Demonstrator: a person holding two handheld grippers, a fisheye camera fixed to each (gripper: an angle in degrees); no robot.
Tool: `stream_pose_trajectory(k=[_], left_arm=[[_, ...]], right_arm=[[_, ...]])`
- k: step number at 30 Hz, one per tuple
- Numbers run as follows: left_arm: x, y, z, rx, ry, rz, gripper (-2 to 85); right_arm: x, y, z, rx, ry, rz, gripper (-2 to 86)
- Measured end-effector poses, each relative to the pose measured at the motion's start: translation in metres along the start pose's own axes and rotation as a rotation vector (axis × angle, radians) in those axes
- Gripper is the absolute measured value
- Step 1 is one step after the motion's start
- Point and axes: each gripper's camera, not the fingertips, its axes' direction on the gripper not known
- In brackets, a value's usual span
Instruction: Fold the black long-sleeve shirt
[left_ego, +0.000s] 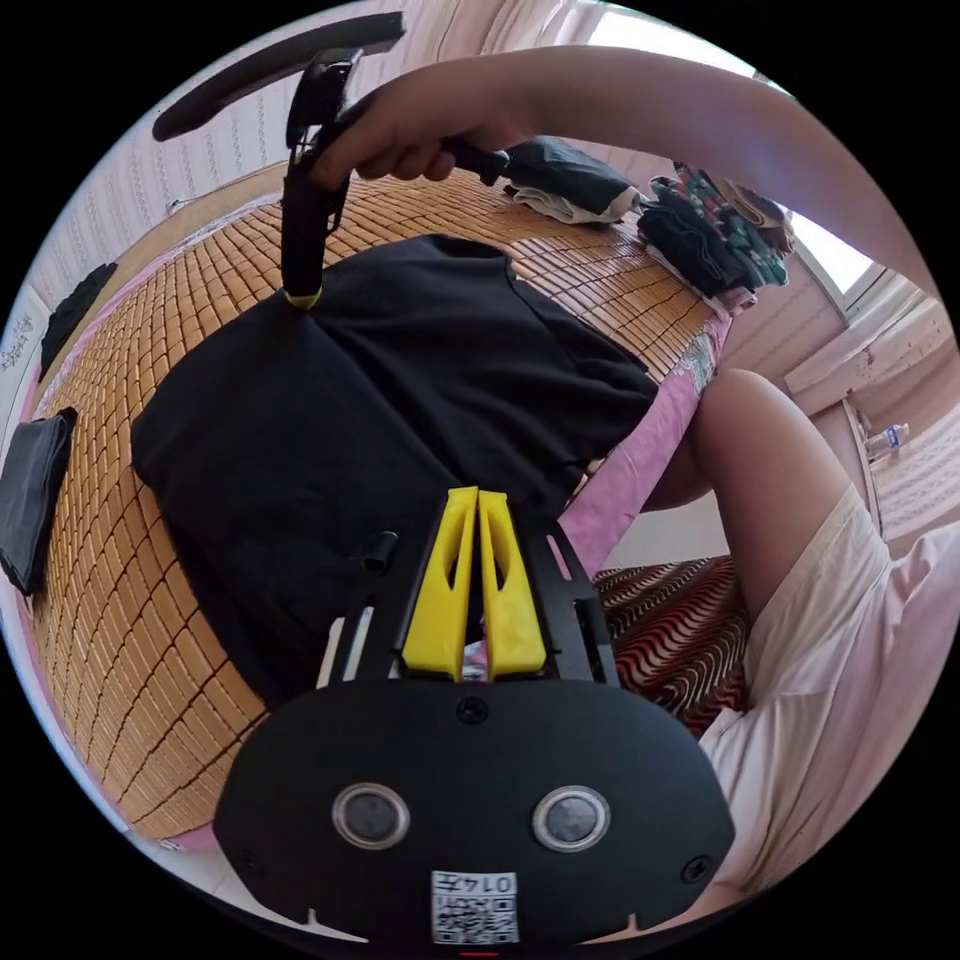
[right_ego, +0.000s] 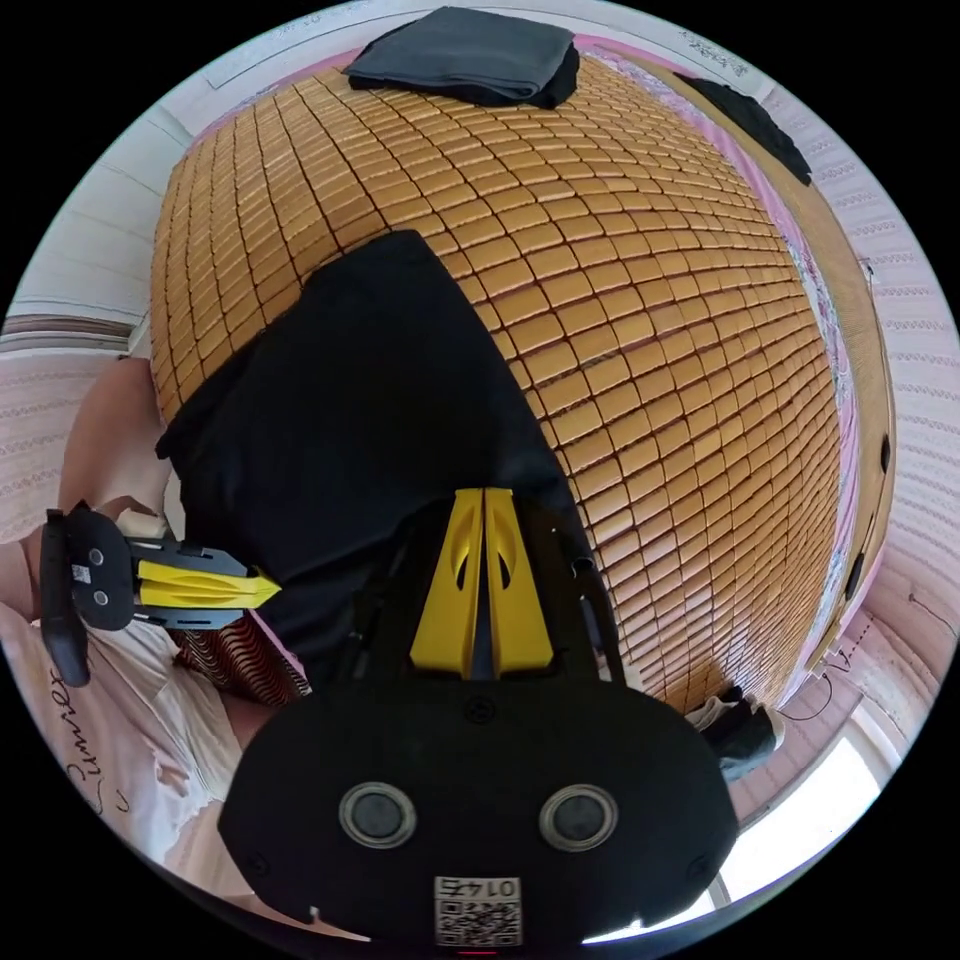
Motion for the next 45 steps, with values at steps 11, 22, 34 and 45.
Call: stream_pose_trajectory(k=[11, 22, 34, 45], left_arm=[[0.029, -0.004, -0.004, -0.009, -0.012, 0.063, -1.0], [0.045, 0.002, -0.011, -0.001, 0.016, 0.066, -1.0], [0.064, 0.011, -0.041, 0.100, -0.019, 0.031, 2.3], [0.097, 0.016, -0.045, 0.096, -0.004, 0.097, 6.5]], right_arm=[[0.003, -0.043, -0.002, -0.120, 0.010, 0.059, -0.5], [-0.004, -0.023, 0.012, -0.131, 0.101, 0.080, -0.5], [-0.003, 0.280, 0.008, 0.421, -0.030, 0.634, 9.6], [0.004, 0.423, 0.064, 0.380, -0.414, 0.834, 11.3]])
